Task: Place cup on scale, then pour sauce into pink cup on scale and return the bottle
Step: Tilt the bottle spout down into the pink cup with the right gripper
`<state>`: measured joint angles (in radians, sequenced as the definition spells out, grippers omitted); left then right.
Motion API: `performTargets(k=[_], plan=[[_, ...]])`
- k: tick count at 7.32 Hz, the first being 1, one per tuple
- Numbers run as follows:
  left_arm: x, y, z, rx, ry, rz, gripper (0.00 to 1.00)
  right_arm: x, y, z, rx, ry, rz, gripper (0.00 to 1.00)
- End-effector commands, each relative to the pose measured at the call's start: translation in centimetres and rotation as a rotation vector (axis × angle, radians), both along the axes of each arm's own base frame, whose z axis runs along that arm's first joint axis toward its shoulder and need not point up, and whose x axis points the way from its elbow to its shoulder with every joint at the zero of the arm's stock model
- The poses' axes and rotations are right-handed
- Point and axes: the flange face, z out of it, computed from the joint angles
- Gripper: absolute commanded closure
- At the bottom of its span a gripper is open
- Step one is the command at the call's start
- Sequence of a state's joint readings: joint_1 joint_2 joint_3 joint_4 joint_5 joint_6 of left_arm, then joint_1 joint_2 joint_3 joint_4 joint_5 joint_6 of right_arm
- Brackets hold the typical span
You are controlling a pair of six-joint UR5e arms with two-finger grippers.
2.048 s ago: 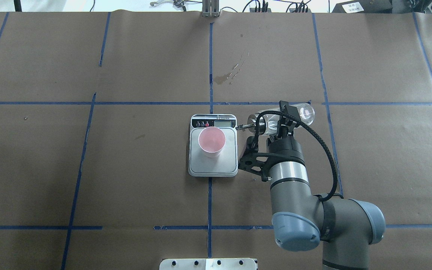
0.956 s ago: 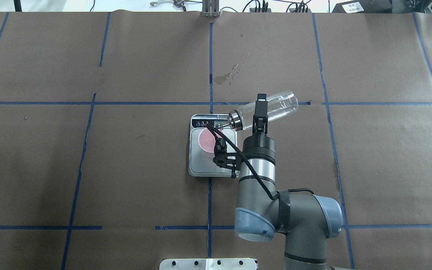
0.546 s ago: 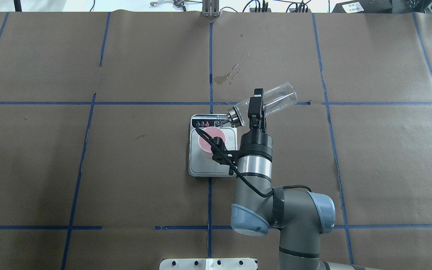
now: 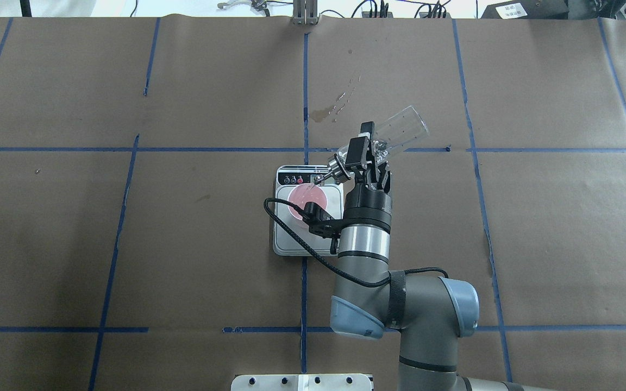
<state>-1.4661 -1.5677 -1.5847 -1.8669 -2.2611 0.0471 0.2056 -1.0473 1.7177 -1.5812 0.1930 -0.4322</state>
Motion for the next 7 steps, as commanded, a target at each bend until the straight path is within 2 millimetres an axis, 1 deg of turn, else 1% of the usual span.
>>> performTargets(k=[1,3,4,5,6,7], plan=[[0.1,0.0,0.0,-0.001,0.000,0.000,0.00,0.0,0.0,-0.1,0.001,0.010,0.000,1.00],[0.1,0.0,-0.2,0.001,0.001,-0.001,0.00,0.2,-0.1,0.5,-0.002,0.007,-0.001,1.00],[0.1,0.0,-0.5,-0.001,0.004,-0.012,0.00,0.3,0.1,0.6,-0.001,-0.027,-0.003,1.00],[0.0,-0.1,-0.7,-0.001,0.005,-0.017,0.00,0.5,0.1,0.4,0.002,-0.097,-0.013,1.00],[0.0,-0.1,-0.8,0.000,0.005,-0.017,0.00,0.7,0.2,1.2,-0.009,-0.124,-0.026,1.00],[0.0,-0.1,-1.0,0.005,0.006,-0.017,0.00,0.8,0.4,1.6,-0.004,-0.165,-0.027,1.00]])
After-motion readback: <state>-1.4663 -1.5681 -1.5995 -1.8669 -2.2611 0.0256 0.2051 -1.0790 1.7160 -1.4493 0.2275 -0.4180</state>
